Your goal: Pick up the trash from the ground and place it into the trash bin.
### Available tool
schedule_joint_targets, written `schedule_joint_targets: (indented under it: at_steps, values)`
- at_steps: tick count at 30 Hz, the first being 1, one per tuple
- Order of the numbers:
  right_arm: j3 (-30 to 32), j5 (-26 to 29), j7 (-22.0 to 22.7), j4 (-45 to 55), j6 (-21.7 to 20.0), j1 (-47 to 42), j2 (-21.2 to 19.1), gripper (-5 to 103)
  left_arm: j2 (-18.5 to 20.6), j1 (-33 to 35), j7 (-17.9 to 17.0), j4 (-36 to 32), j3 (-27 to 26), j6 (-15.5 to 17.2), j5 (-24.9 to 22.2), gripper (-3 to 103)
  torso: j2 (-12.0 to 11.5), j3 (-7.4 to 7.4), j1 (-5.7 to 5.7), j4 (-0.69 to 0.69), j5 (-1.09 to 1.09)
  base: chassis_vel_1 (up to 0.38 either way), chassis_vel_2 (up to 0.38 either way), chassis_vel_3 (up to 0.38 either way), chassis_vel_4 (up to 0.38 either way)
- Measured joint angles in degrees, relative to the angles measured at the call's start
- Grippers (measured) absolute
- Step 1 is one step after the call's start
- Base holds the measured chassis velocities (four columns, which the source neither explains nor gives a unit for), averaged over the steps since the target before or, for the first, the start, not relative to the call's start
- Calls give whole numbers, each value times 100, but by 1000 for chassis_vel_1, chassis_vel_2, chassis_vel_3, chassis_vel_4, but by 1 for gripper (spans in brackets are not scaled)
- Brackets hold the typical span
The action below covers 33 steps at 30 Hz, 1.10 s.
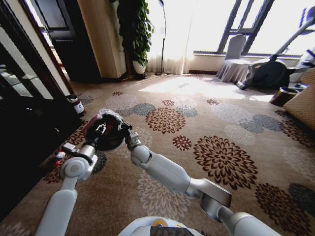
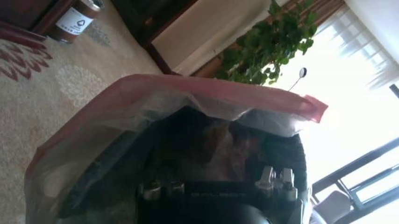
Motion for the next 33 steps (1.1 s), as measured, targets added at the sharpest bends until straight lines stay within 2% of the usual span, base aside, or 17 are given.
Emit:
schedule_joint_targets:
  at_steps: [1,3,5,6,7,9,13,18,27,29,30,31,32,33]
  values:
    - [-30,-22,11,26,-32,8,24,0,-5,-41,-125,9,103,53,268,79,0,0,0,-1,0,0,0,0,0]
    - [-47,-32,12,40,-43,8,44,0,-5,-54,-172,15,163,85,425,79,0,0,0,0,1,0,0,0,0]
    - [-99,-52,12,88,-63,3,96,0,6,-69,-269,72,316,208,913,89,0,0,0,2,1,0,0,0,0]
    - [-99,-52,12,88,-63,3,96,0,6,-69,-269,72,316,208,913,89,0,0,0,2,1,0,0,0,0]
    - [-131,-53,9,122,-79,-3,111,0,18,-88,-293,142,374,234,1161,94,0,0,0,4,1,0,0,0,0]
    - [-159,-53,4,154,-102,-17,115,0,31,-92,-290,204,395,239,1347,100,0,0,0,3,0,0,0,0,0]
    - [-150,-84,-9,150,-102,-24,62,0,46,81,-108,14,251,257,1332,100,0,0,0,0,3,0,0,0,0]
    - [-80,-112,-14,-21,-123,39,23,0,33,337,-77,-342,76,355,1369,100,0,0,0,2,2,0,0,0,0]
    - [218,-147,-37,-556,-187,250,113,0,-69,818,11,-1234,-207,673,954,100,0,0,-1,0,2,0,0,0,0]
    - [243,-142,-16,-588,-269,270,111,0,-69,915,129,-1371,-271,699,913,100,0,0,0,1,2,0,0,0,0]
    - [267,-80,79,-601,-474,305,84,0,-63,1062,400,-1519,-344,694,987,100,0,0,-1,3,2,0,0,0,0]
    - [290,86,204,-559,-759,349,22,0,-48,1187,632,-1578,-381,622,1266,100,0,0,-1,4,3,0,0,0,0]
    - [290,86,204,-559,-759,349,22,0,-48,1187,632,-1578,-381,622,1266,100,0,0,-1,4,3,0,0,0,0]
    - [322,328,342,-460,-1055,400,-73,0,-21,1335,995,-1523,-415,420,1797,100,0,0,-1,3,1,0,0,0,0]
